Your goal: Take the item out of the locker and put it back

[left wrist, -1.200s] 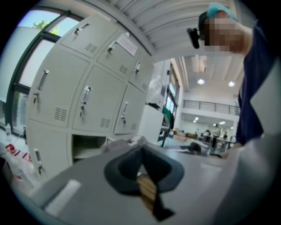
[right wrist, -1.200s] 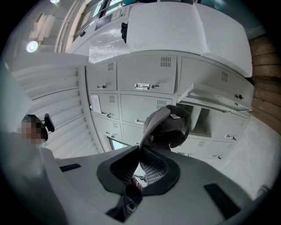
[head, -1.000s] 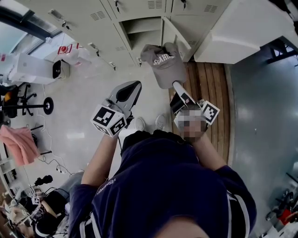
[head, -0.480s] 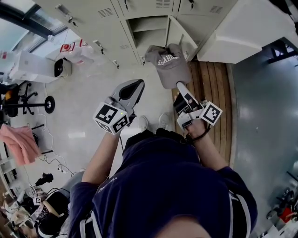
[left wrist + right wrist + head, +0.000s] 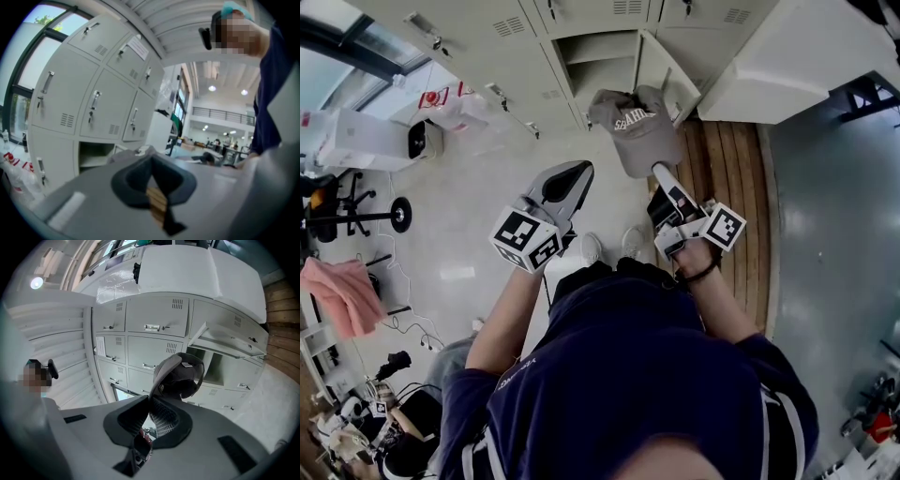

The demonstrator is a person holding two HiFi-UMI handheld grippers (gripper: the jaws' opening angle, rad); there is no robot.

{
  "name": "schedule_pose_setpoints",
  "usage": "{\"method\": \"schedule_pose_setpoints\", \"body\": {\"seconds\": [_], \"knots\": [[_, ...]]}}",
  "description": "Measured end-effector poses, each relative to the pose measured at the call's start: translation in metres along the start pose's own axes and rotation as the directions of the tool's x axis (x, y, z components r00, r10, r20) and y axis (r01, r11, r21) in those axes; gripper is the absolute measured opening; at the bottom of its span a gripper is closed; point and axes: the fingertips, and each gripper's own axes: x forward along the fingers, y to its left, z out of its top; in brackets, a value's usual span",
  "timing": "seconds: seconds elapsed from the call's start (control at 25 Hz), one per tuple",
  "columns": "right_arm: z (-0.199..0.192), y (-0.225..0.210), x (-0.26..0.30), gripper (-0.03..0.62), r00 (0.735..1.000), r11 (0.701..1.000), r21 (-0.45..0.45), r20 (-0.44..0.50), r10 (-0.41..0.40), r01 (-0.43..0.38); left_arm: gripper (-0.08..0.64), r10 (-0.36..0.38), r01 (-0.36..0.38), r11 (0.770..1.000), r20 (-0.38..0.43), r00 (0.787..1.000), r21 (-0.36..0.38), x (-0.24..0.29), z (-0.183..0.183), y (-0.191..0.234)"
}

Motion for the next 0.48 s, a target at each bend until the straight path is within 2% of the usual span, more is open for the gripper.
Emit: {"method": "schedule_pose_setpoints", "body": {"seconds": [0.48], "knots": [[0.017, -0.023, 0.013, 0.021, 1.0, 1.0, 0.025, -0.027, 0.01, -0.009, 0.003, 0.039, -0.039, 0.999, -0.008, 0.999, -0.012, 0.017, -0.006, 0.002]]}}
